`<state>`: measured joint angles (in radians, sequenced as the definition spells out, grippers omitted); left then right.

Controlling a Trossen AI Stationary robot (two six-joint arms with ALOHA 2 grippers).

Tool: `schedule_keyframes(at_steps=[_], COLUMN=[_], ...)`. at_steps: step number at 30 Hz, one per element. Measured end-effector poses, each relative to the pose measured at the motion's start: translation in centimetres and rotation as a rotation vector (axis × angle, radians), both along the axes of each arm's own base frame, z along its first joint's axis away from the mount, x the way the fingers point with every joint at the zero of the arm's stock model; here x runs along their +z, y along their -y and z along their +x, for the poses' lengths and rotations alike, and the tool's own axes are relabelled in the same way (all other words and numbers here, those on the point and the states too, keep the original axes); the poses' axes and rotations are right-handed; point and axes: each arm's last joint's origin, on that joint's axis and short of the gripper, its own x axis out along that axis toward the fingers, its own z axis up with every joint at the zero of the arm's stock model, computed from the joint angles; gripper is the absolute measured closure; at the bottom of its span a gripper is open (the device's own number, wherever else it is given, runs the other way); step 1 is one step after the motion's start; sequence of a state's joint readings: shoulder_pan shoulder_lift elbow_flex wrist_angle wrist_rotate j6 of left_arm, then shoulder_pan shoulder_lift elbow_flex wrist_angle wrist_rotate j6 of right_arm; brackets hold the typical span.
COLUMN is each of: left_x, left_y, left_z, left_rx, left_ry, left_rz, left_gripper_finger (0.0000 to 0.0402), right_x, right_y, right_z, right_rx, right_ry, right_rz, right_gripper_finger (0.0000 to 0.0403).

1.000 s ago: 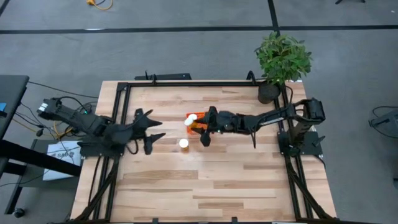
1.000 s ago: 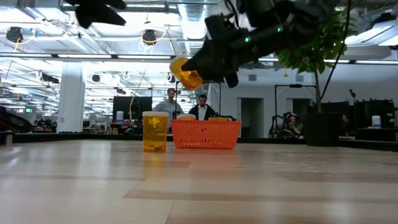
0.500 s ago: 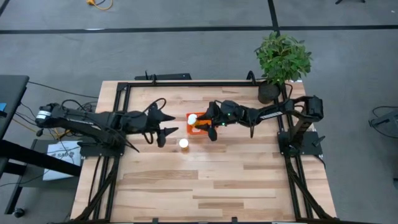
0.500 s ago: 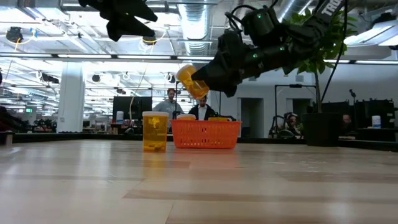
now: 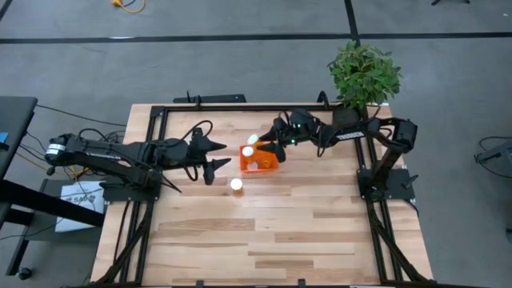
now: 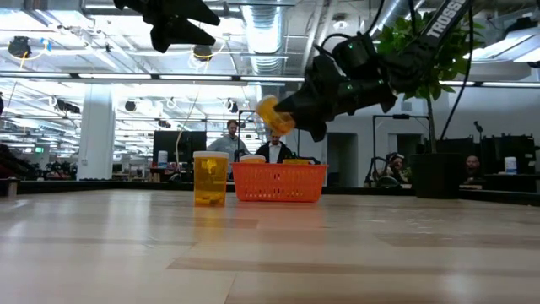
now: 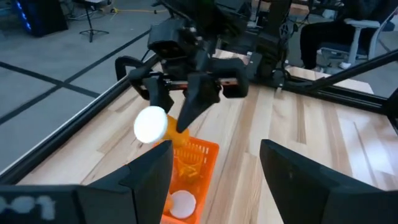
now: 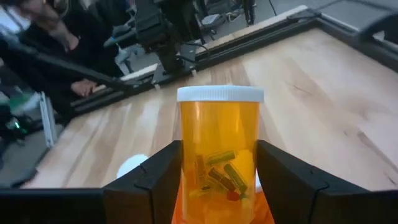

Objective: Pick and place pill bottles into a basket
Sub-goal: Put the orange pill bottle into the orange bin

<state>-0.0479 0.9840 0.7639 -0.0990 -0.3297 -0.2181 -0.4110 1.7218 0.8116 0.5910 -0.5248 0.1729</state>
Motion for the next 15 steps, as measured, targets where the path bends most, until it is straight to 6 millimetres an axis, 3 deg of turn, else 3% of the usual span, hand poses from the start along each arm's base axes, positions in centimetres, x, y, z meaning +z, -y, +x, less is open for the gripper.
schedule_keyframes(at_steps=[6, 15], left_x=[0.0, 0.0], left_y=[-0.1, -0.1], left_z=[0.0, 0.0], left_rx=[0.021, 0.018], left_ry=[-0.001, -0.004], left_rz=[0.011, 0.022], left_gripper_finger=[0.017, 0.017], right_x=[0.0, -0.1], right_y=[0.2, -3.4], right_z=[-0.1, 1.2], right_rx=[0.002, 0.023], right_ry=[-0.01, -0.02], right_rz=[0.067, -0.045], right_gripper_finger=[0.0208, 0.0207])
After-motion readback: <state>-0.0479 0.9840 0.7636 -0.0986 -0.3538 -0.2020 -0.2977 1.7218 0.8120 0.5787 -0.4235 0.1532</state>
